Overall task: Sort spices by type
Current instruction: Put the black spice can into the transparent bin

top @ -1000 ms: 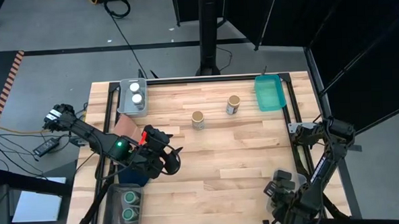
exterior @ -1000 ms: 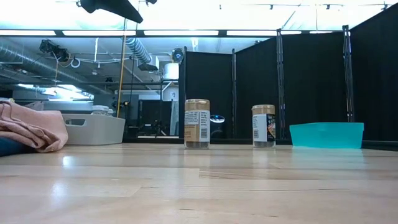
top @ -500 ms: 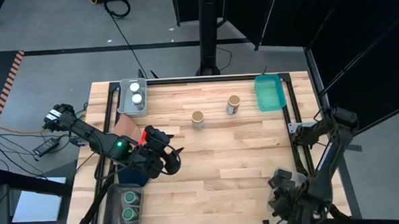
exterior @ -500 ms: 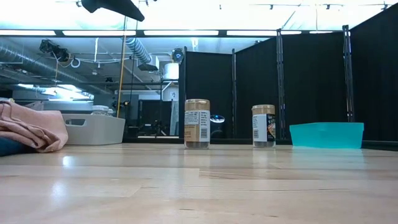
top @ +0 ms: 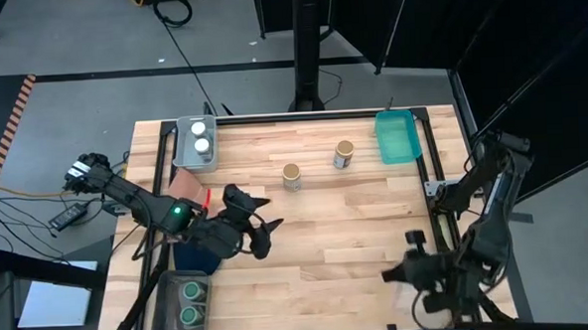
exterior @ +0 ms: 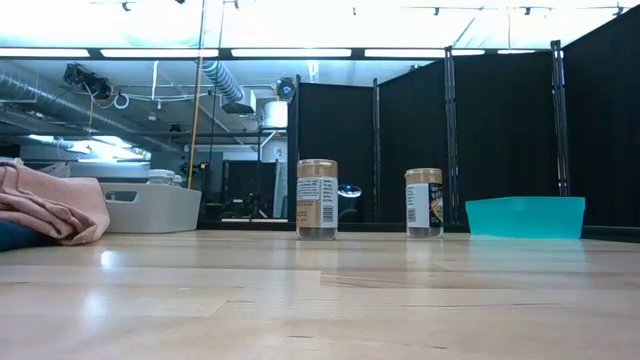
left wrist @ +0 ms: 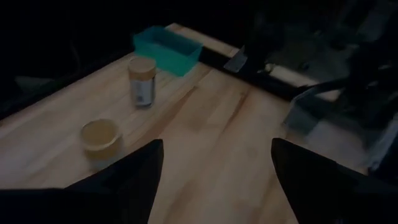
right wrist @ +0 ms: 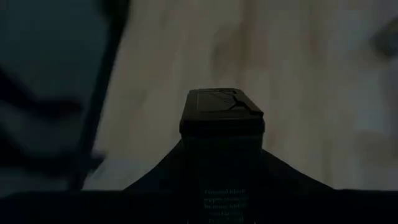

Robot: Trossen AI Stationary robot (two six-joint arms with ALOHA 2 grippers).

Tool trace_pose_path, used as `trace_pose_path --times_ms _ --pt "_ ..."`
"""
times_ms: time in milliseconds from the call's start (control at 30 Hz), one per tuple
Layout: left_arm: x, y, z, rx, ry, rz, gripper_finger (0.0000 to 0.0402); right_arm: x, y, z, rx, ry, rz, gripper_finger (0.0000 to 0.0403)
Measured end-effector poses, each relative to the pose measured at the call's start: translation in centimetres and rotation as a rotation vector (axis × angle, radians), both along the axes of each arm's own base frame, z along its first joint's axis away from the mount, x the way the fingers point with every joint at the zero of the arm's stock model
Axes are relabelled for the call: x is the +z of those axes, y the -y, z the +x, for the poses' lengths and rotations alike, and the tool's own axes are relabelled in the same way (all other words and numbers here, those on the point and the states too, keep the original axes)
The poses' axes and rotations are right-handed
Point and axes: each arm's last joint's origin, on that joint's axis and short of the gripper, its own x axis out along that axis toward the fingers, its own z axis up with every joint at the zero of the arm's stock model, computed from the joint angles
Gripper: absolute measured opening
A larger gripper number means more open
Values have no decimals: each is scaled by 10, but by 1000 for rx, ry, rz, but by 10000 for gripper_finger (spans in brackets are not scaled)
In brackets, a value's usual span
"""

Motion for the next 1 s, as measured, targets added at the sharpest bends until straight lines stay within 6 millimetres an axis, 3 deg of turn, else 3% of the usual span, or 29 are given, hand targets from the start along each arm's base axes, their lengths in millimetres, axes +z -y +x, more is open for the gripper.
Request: trace_pose_path --times_ms 233,367,600,733,1000 --pt "16 -9 19 -157 133 -73 303 19 29 25 -175 257 -91 124" --pt "21 -15 32 -252 203 -91 301 23 39 47 -195 316 -123 124" --pt "7 -22 53 -336 182 -112 300 31 46 83 -207 437 -123 124" --pt "2 -19 62 -369 198 -33 300 41 48 95 -201 539 -101 124" --pt "16 -14 65 -416 326 95 300 55 48 101 -190 646 -87 125"
